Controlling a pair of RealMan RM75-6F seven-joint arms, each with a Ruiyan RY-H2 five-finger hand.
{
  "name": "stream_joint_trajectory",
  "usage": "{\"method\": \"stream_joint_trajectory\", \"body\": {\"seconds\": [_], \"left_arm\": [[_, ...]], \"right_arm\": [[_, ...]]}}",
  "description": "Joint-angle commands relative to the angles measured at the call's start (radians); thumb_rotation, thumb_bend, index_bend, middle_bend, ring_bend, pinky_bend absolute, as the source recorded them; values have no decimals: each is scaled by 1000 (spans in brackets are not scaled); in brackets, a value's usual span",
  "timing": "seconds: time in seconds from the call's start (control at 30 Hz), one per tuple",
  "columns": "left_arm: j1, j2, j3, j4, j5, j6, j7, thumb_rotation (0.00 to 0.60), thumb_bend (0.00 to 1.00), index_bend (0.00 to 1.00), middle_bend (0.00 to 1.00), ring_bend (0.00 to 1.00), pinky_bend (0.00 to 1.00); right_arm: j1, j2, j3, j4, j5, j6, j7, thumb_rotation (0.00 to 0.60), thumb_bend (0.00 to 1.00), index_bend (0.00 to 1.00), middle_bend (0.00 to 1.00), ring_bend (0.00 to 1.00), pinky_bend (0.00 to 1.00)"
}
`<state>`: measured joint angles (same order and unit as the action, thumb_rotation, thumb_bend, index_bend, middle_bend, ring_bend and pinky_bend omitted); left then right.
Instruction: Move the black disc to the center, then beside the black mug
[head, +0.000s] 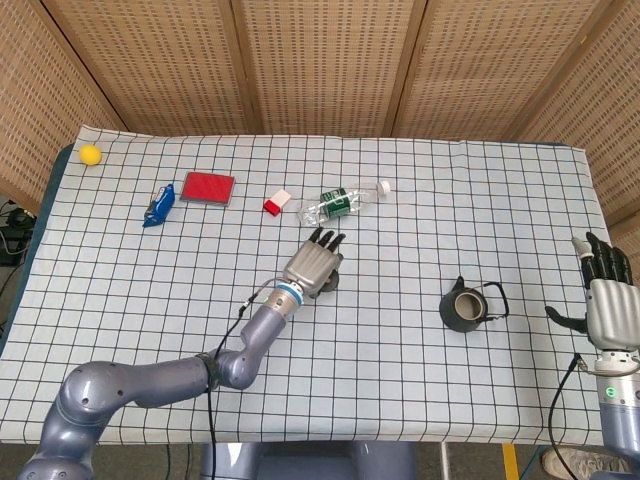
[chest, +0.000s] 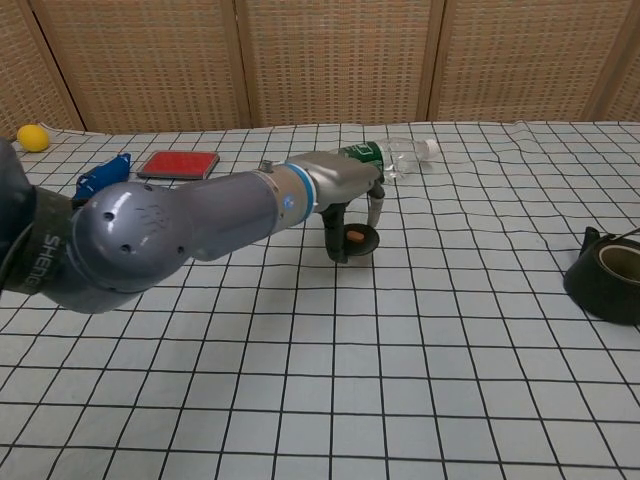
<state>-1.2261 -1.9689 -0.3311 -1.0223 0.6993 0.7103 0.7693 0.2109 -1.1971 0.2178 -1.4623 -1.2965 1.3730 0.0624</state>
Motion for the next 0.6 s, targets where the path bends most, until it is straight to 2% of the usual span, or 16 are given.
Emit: {"method": "stream_joint_trajectory", "body": {"seconds": [0.03, 0.23, 0.3, 0.43, 0.5, 0.6], "left_arm": [[-58, -61, -13, 71, -28, -17, 11, 600, 297, 415, 0, 0, 0], [-87, -96, -17, 99, -25, -10, -5, 600, 243, 362, 0, 0, 0], [-90, -99, -14, 99, -23, -5, -6, 600, 201, 307, 0, 0, 0], [-80, -86, -4, 66, -29, 25, 2, 600, 96, 56, 0, 0, 0], [-67, -69, 7, 32, -28, 53, 10, 600, 70, 6, 0, 0, 0], [-35, -27, 17, -40, -21, 91, 2, 600, 68, 0, 0, 0, 0]], "right_arm": [[-3, 5, 4, 1, 3, 2, 11, 600, 227, 68, 0, 0, 0], [-7, 13, 6, 1, 2, 6, 27, 600, 227, 68, 0, 0, 0], [-8, 14, 5, 1, 1, 6, 29, 600, 227, 68, 0, 0, 0], [-9, 17, 3, -3, -1, 6, 30, 600, 227, 68, 0, 0, 0], [-10, 18, 2, -6, -3, 7, 27, 600, 227, 68, 0, 0, 0], [-10, 18, 0, -8, -4, 7, 22, 600, 227, 68, 0, 0, 0]]}}
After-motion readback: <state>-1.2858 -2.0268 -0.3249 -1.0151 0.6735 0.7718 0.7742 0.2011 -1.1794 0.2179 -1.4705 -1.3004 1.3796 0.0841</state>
